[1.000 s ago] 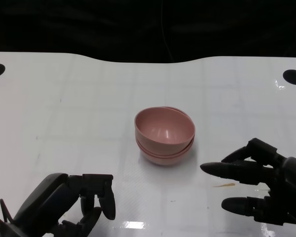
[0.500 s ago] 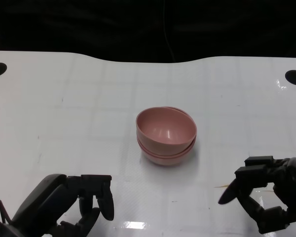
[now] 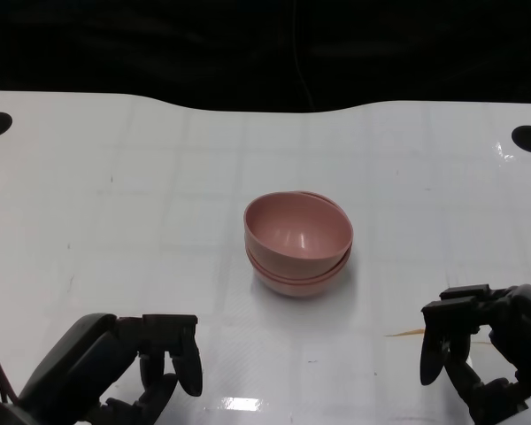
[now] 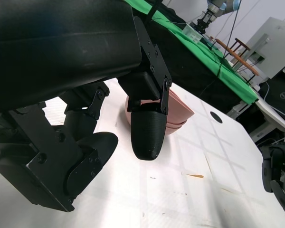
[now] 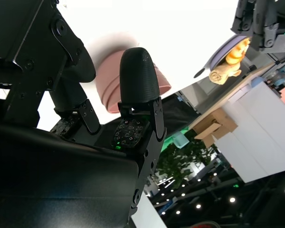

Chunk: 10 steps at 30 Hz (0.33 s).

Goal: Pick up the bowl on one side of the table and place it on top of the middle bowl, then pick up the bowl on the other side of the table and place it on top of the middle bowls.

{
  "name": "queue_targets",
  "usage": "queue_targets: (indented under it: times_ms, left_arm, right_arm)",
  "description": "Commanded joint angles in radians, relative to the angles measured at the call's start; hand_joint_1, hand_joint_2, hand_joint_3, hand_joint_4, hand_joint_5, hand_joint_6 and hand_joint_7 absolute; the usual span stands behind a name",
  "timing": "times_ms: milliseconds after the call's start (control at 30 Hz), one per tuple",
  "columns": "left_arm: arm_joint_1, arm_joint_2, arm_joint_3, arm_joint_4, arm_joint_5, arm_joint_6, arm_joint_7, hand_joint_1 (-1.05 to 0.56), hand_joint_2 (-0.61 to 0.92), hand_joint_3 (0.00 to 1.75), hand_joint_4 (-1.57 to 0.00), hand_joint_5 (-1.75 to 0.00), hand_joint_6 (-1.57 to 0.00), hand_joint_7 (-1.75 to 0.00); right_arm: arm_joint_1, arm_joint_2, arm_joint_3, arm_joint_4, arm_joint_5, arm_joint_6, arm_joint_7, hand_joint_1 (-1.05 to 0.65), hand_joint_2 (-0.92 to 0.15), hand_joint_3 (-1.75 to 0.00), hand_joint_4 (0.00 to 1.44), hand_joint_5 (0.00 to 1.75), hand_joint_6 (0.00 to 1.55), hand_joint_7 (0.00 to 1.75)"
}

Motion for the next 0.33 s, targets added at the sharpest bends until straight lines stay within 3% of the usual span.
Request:
queue_targets:
  times_ms: [33, 333]
  left_arm:
    - [0.001, 0.008, 0.01, 0.008, -0.022, -0.002, -0.006, 0.01, 0.28, 1.52, -0.84, -1.68, -0.81, -1.49]
    - [-0.046, -0.002, 0.005, 0.065, -0.102, 0.009, -0.044, 0.04, 0.29, 1.54, -0.87, -1.7, -0.84, -1.52]
  right_arm:
    - [-0.024, 0.003, -0.002, 0.027, 0.02, -0.021, 0.0, 0.28, 0.0, -1.75, 1.06, 1.7, 0.99, 1.4]
    - [-0.083, 0.005, 0.014, 0.098, 0.032, -0.03, 0.019, 0.28, 0.0, -1.71, 1.03, 1.69, 0.98, 1.39]
